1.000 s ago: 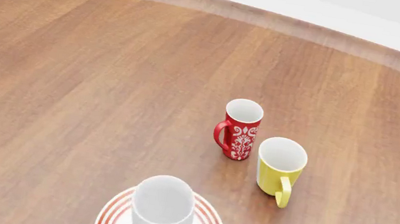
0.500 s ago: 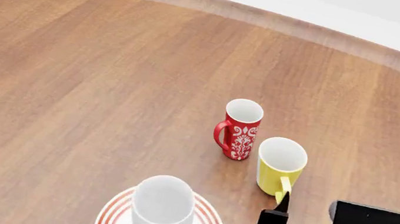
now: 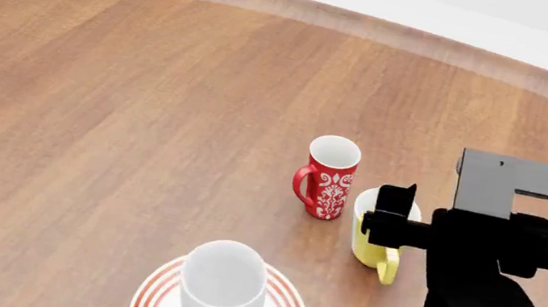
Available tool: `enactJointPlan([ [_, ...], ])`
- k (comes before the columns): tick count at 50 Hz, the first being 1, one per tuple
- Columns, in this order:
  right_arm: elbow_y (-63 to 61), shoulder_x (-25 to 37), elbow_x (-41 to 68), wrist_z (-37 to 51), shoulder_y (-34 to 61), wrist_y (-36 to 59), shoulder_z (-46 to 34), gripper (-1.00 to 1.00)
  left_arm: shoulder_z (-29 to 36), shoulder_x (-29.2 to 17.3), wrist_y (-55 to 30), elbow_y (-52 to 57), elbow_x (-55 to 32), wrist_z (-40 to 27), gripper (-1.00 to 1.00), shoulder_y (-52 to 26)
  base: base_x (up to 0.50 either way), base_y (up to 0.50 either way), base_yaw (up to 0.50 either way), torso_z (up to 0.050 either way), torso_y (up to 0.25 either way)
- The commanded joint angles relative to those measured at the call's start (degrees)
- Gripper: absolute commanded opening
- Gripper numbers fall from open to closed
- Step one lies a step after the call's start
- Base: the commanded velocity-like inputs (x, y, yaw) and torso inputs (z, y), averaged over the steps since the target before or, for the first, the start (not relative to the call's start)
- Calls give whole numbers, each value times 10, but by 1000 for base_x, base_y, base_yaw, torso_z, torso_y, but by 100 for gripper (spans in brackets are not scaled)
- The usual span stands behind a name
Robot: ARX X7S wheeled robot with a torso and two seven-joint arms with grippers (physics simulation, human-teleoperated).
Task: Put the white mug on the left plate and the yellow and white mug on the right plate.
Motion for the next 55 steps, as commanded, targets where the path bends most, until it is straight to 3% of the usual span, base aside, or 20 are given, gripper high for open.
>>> enactJointPlan([
  [1, 208, -49, -80, -25, 110, -62, -29, 100, -18, 9, 28, -14, 8, 24, 100, 2, 0, 0, 0, 0, 0],
  [29, 209, -52, -68, -34, 109, -67, -23, 100, -24, 6, 44, -14, 0, 24, 100, 8, 0, 0, 0, 1, -181],
  [49, 109, -31, -44, -26, 76, -2, -15, 100, -25, 3, 35, -12, -13, 20, 100, 8, 0, 0, 0, 0, 0],
  [55, 213, -58, -59, -40, 131, -61, -22, 100, -25, 3, 44, -25, -8, 23, 100, 2, 0, 0, 0, 0, 0],
])
